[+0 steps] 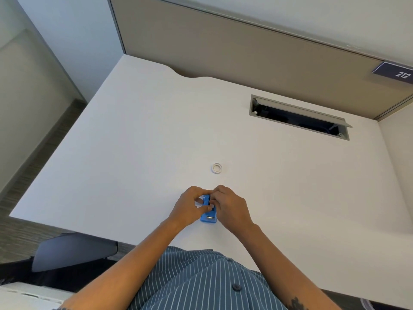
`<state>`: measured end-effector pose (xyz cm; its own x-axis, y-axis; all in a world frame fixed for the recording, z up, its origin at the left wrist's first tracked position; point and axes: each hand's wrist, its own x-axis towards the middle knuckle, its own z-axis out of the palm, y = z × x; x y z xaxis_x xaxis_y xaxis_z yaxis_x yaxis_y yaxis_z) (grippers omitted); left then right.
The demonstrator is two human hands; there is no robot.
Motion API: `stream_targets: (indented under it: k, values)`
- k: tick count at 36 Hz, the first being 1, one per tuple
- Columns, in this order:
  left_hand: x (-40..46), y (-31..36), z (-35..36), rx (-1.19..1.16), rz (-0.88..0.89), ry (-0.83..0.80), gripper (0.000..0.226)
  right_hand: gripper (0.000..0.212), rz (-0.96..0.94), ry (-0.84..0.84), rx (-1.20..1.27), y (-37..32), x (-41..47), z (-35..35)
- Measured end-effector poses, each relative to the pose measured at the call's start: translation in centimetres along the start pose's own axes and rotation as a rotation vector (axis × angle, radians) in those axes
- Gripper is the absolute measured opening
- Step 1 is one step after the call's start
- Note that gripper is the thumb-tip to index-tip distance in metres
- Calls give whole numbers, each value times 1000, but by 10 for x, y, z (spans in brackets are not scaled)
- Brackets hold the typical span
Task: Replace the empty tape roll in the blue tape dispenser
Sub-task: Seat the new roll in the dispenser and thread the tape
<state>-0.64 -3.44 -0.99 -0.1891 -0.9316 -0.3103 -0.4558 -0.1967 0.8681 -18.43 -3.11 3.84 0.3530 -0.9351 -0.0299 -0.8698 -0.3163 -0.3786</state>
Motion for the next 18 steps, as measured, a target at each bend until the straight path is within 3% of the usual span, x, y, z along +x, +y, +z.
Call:
stream_targets:
  k: [18]
  values:
    - [-1,2,2,19,22,2,41,8,57,-33,57,-1,-3,0]
